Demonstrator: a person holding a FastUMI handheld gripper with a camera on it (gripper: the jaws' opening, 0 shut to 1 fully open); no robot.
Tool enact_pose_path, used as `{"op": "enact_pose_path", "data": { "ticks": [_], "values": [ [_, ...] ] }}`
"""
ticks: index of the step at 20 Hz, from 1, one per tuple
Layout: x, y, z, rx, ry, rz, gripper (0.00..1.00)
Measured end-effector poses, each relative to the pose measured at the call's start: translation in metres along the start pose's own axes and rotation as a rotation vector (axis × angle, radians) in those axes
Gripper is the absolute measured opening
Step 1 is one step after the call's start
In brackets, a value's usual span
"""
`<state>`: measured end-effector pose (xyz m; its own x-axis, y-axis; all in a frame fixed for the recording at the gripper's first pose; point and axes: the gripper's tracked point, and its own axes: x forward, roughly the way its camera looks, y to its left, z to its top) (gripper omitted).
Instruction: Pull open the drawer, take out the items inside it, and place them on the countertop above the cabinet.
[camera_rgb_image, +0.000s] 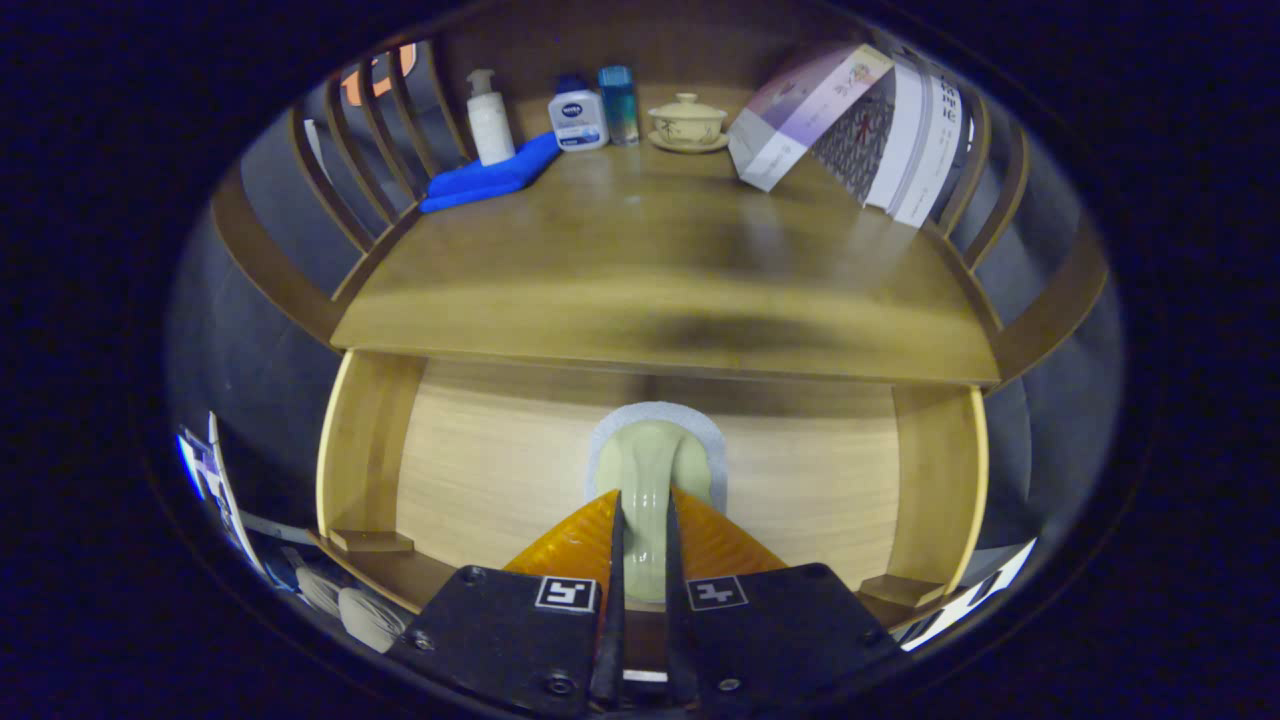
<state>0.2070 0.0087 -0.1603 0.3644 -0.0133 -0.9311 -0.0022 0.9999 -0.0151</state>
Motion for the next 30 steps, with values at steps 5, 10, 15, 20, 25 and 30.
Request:
{"op": "enact_pose_path", "data": {
  "ticks": [5, 10, 15, 20, 25, 30],
  "values": [
    [-0.038, -0.001, 0.025, 0.009, -0.053, 0.015, 0.19],
    [-0.050, 0.001, 0.073, 0.045, -0.100, 0.016, 0.20],
    [-0.037, 0.009, 0.127, 0.065, -0.090, 0.011, 0.20],
    [-0.013, 0.017, 0.160, 0.051, -0.073, -0.001, 0.19],
    [0.015, 0.012, 0.162, 0.099, -0.026, 0.010, 0.19],
    [0.024, 0.003, 0.169, 0.139, -0.049, 0.007, 0.21]
  ]
}}
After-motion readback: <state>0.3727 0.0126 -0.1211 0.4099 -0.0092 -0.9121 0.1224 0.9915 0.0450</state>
